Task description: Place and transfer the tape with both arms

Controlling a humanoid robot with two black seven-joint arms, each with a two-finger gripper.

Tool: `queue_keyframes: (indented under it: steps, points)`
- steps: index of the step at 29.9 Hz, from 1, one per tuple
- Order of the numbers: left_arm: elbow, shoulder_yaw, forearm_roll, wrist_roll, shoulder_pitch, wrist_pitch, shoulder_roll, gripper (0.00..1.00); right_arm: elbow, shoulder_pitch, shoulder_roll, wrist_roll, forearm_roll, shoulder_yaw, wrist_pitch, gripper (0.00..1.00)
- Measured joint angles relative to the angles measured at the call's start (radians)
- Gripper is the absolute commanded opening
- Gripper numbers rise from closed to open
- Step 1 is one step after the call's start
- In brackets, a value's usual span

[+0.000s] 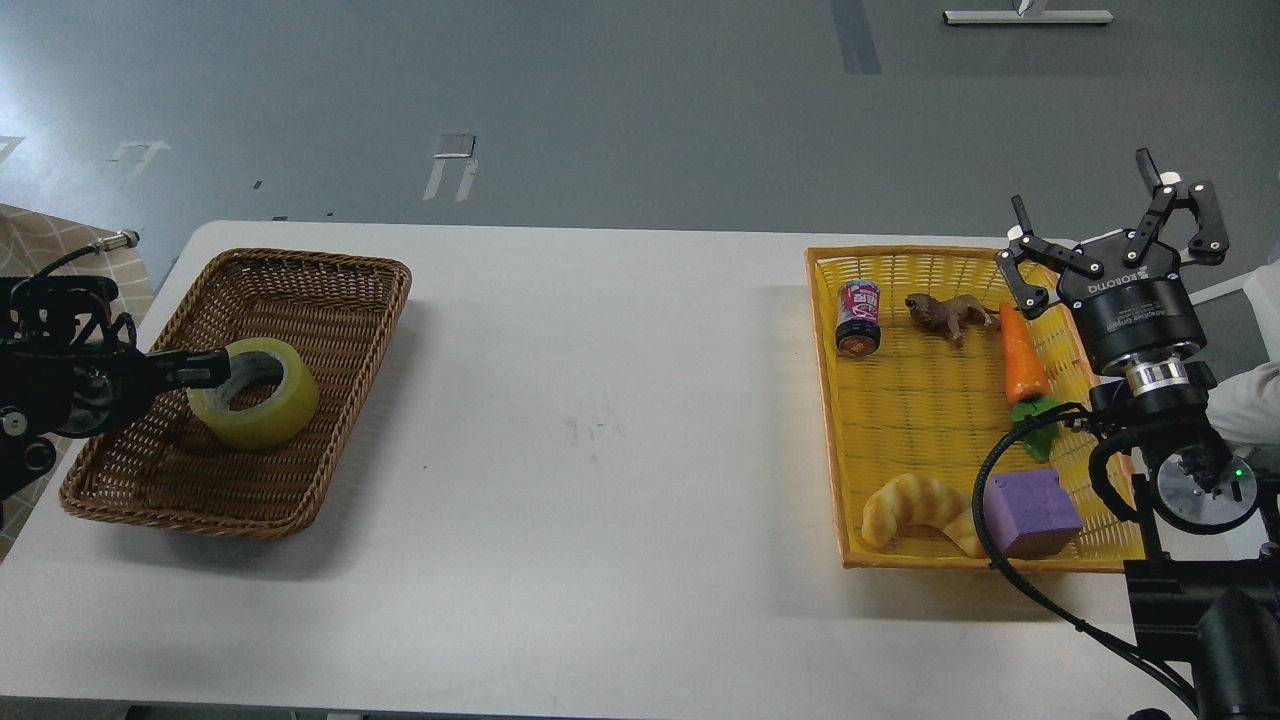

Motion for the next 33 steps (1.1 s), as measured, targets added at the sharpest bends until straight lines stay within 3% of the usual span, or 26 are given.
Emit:
queue_keyframes:
  steps: [6,11,15,22,25,30,33]
  points:
    - [-0.054,-0.080,-0.154,-0.020,-0.112,-0.003,0.035,0.97,0.005,0.003,-0.007,0.000,-0.001,0.002,0.000,1.00]
    - [-0.052,-0.212,-0.489,-0.074,-0.204,-0.012,0.008,0.98,0.044,0.005,-0.041,-0.001,-0.003,0.002,0.000,1.00]
    - [-0.043,-0.313,-0.819,-0.108,-0.230,-0.010,-0.071,0.98,0.062,0.031,-0.094,-0.001,-0.003,0.009,0.000,1.00]
    - [-0.042,-0.527,-1.189,-0.115,-0.223,-0.029,-0.220,0.98,0.065,0.149,-0.204,-0.003,-0.002,0.009,0.000,1.00]
    - [-0.044,-0.575,-1.222,-0.114,-0.220,-0.065,-0.268,0.98,0.062,0.219,-0.223,-0.008,-0.002,0.002,0.000,1.00]
    - [-0.045,-0.660,-1.276,-0.113,-0.216,-0.198,-0.347,0.98,0.056,0.303,-0.228,-0.014,-0.005,-0.007,0.000,1.00]
    - [-0.045,-0.707,-1.326,-0.113,-0.210,-0.225,-0.391,0.98,0.052,0.334,-0.229,-0.015,-0.007,-0.047,0.000,1.00]
